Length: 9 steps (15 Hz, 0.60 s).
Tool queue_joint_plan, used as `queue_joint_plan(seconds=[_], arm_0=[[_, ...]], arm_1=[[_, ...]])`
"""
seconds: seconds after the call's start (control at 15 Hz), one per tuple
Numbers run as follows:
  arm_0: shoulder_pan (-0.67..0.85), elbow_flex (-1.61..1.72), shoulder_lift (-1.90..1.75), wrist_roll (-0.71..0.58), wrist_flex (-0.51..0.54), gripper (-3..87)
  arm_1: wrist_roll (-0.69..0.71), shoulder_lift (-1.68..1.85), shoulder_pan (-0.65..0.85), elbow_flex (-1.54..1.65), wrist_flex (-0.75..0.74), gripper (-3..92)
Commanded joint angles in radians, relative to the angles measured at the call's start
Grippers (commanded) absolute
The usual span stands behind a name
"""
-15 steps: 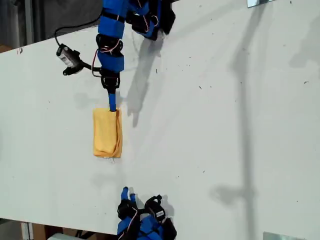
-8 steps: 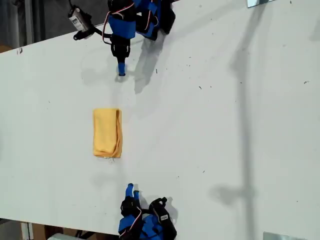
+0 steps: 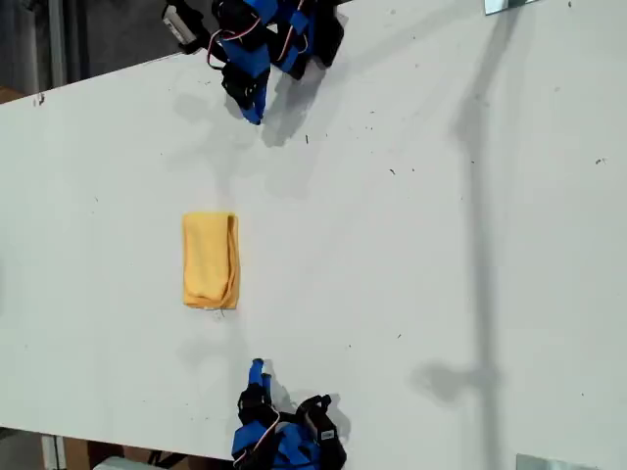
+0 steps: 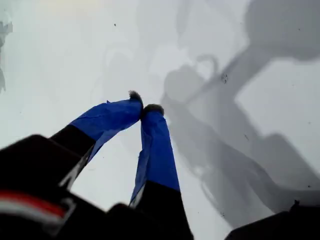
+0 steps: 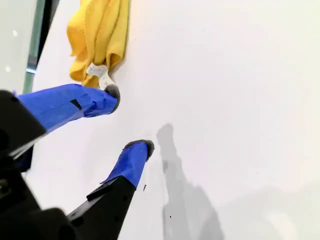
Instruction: Grasp corners of a square towel and fold twice.
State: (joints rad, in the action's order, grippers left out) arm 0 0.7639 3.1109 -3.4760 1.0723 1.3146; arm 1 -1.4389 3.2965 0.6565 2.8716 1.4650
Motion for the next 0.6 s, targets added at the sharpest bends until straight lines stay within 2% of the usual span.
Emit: queue_joint_plan(seconds=[0.0,0.07,0.53], arm_0=[[-0.006,0.005,-0.003,-0.018,-0.003,17.1],[-0.005,0.005,-0.003,-0.018,-0.003,17.1],[-0.005,0.005,-0.003,-0.018,-0.003,17.1]], arm_1=[[-0.127,-0.005,-0.014,-0.043,0.012,4.9],[-0.063,-0.005,-0.014,-0.048,0.02,4.9],[-0.064,-0.005,-0.031,-0.048,0.02,4.9]])
